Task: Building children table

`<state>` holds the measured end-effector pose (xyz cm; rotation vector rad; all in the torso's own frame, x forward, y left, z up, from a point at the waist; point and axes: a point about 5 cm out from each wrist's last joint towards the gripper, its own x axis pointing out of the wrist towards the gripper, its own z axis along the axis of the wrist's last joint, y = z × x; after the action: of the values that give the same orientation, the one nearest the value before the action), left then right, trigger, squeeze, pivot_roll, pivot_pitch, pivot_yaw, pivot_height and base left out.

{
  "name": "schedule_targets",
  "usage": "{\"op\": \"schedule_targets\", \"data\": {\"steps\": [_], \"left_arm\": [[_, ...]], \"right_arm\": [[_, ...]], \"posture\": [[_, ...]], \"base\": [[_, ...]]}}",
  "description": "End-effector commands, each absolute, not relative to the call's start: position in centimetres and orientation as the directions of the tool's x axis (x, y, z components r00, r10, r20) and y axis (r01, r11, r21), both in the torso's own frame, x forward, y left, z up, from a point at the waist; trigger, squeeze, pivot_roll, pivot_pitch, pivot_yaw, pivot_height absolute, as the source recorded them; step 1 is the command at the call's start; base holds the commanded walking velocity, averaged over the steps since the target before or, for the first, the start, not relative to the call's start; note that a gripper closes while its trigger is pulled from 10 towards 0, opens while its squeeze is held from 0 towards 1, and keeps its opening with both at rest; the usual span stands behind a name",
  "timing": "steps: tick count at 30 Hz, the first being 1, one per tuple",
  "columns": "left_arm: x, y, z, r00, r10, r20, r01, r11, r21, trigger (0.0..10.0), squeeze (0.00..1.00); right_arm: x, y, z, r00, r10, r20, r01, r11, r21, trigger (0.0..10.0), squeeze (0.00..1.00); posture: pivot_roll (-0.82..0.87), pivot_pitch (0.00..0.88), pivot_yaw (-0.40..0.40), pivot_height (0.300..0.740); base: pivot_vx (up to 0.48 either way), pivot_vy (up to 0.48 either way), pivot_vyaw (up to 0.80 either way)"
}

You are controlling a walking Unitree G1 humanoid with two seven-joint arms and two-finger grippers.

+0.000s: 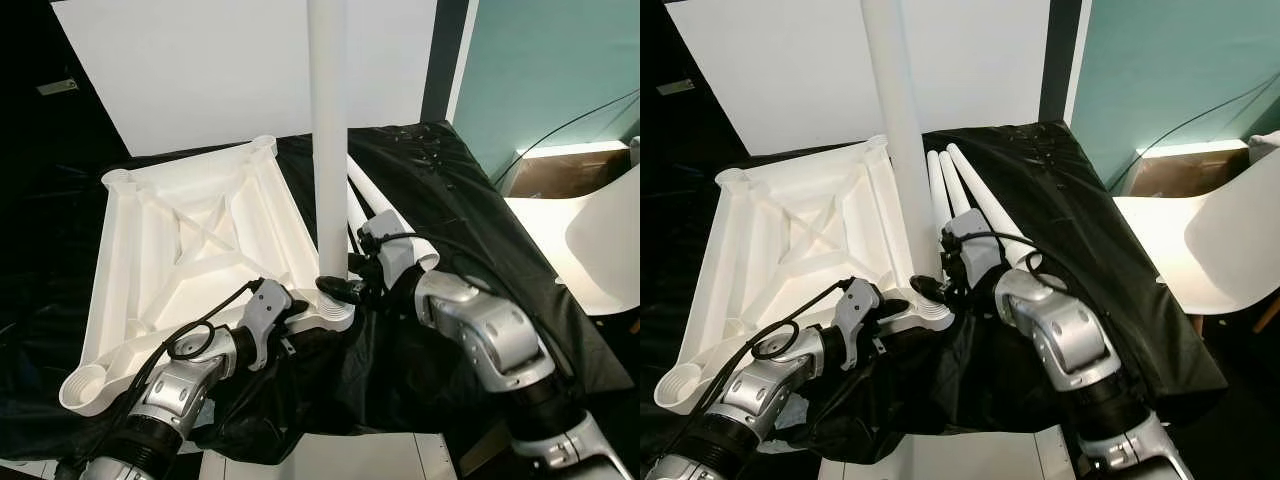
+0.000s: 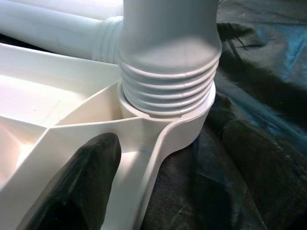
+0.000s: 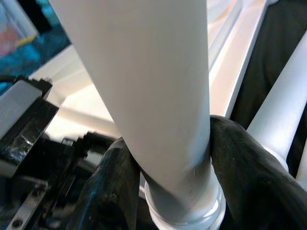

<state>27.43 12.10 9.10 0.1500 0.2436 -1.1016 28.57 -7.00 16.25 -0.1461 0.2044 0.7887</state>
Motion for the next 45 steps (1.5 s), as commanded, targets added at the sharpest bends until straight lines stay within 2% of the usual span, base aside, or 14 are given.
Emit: {"op": "schedule_targets", "data": {"steps": [1,7,9,17,20,21,26,27,28,40,45], "left_arm": [[27.2,12.5,9.0,0.417,-0.866,-0.275,0.902,0.432,0.007,10.0,0.00],[27.2,12.6,9.0,0.418,-0.865,-0.278,0.902,0.432,0.008,10.0,0.00],[27.1,12.9,9.2,0.417,-0.862,-0.286,0.902,0.432,0.012,10.0,0.00],[26.9,13.5,9.3,0.423,-0.855,-0.299,0.899,0.438,0.018,10.0,0.00],[26.5,14.1,9.2,0.438,-0.845,-0.307,0.891,0.454,0.019,10.0,0.00],[26.4,14.2,9.1,0.441,-0.843,-0.308,0.888,0.459,0.017,10.0,0.00],[26.3,14.2,9.0,0.444,-0.841,-0.309,0.887,0.462,0.015,10.0,0.00],[26.4,14.2,8.9,0.445,-0.841,-0.308,0.886,0.463,0.015,10.0,0.00],[26.4,14.1,8.9,0.447,-0.841,-0.306,0.885,0.465,0.015,10.0,0.00],[27.3,12.3,8.8,0.436,-0.851,-0.294,0.892,0.452,0.016,10.0,0.00],[28.6,11.7,8.7,0.489,-0.814,-0.315,0.865,0.498,0.056,10.0,0.00]], "right_arm": [[29.2,-8.8,12.9,0.790,0.538,-0.294,-0.575,0.817,-0.049,10.0,0.00],[29.2,-8.6,12.7,0.854,0.489,-0.180,-0.503,0.863,-0.040,10.0,0.00],[29.2,-7.6,13.1,0.873,0.477,-0.098,-0.482,0.875,-0.039,10.0,0.00],[29.5,-6.5,13.8,0.884,0.467,0.003,-0.467,0.884,-0.027,10.0,0.00],[29.5,-5.3,13.7,0.874,0.483,0.050,-0.480,0.876,-0.051,10.0,0.00],[29.5,-5.1,13.7,0.864,0.500,0.054,-0.497,0.866,-0.057,10.0,1.00],[29.6,-5.1,14.1,0.847,0.527,0.067,-0.523,0.849,-0.074,10.0,1.00],[29.6,-5.2,14.5,0.835,0.545,0.083,-0.537,0.838,-0.094,10.0,0.89],[29.7,-5.3,14.9,0.824,0.558,0.102,-0.547,0.829,-0.119,10.0,0.00],[31.3,-8.6,16.4,0.741,0.662,0.109,-0.625,0.740,-0.247,10.0,0.00],[32.0,-9.2,16.4,0.708,0.703,0.063,-0.662,0.693,-0.285,10.0,0.00]], "posture": [[-0.07,0.000,0.064,0.740],[-0.05,0.000,0.073,0.740],[-0.03,0.000,0.080,0.740],[0.00,0.000,0.084,0.740],[0.02,0.000,0.077,0.740],[0.02,0.000,0.074,0.740],[0.01,0.000,0.070,0.740],[0.01,0.000,0.067,0.740],[0.01,0.000,0.065,0.740],[-0.06,0.000,0.068,0.740],[-0.06,0.000,0.069,0.740]], "base": [[0.000,0.000,0.00],[0.000,0.000,0.00],[0.000,0.000,0.00],[0.000,0.000,0.00],[0.000,0.000,0.00],[0.000,0.000,0.00],[0.000,0.000,0.00],[0.000,0.000,0.00],[0.000,0.000,0.00],[0.000,0.000,0.00],[0.000,0.000,0.00]]}}
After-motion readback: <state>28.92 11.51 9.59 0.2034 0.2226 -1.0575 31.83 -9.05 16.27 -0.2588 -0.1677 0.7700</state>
